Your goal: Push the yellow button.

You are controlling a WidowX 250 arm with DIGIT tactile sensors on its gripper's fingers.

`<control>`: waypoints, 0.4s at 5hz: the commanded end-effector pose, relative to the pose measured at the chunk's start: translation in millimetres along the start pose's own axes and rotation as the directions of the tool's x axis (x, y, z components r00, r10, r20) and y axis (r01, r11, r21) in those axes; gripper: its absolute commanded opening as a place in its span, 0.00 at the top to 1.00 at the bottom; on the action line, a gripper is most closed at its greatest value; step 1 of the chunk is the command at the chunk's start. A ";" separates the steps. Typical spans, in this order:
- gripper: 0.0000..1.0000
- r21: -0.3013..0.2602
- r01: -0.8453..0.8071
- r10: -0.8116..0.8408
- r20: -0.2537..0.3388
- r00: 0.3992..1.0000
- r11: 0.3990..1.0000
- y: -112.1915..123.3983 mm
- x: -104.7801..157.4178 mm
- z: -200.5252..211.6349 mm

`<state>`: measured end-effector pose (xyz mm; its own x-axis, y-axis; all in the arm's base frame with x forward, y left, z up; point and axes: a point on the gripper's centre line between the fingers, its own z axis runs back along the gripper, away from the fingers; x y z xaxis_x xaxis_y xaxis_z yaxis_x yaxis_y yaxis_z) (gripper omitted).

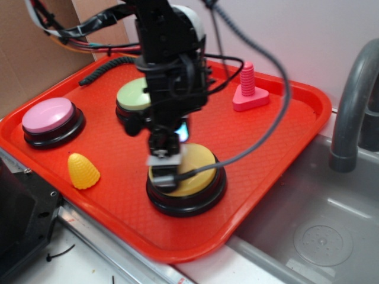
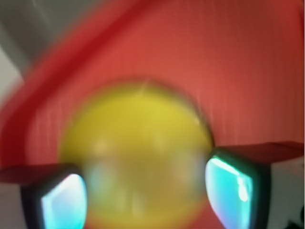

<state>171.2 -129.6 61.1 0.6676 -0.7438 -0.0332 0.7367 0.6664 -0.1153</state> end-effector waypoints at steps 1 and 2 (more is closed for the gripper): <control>0.00 0.016 -0.083 0.082 0.075 0.994 0.996 -17.8 7.8 61.4; 0.00 0.009 -0.146 0.145 0.070 0.987 0.989 -19.4 1.1 68.0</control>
<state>171.0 -128.0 112.9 0.7728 -0.6332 -0.0436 0.6263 0.7719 -0.1087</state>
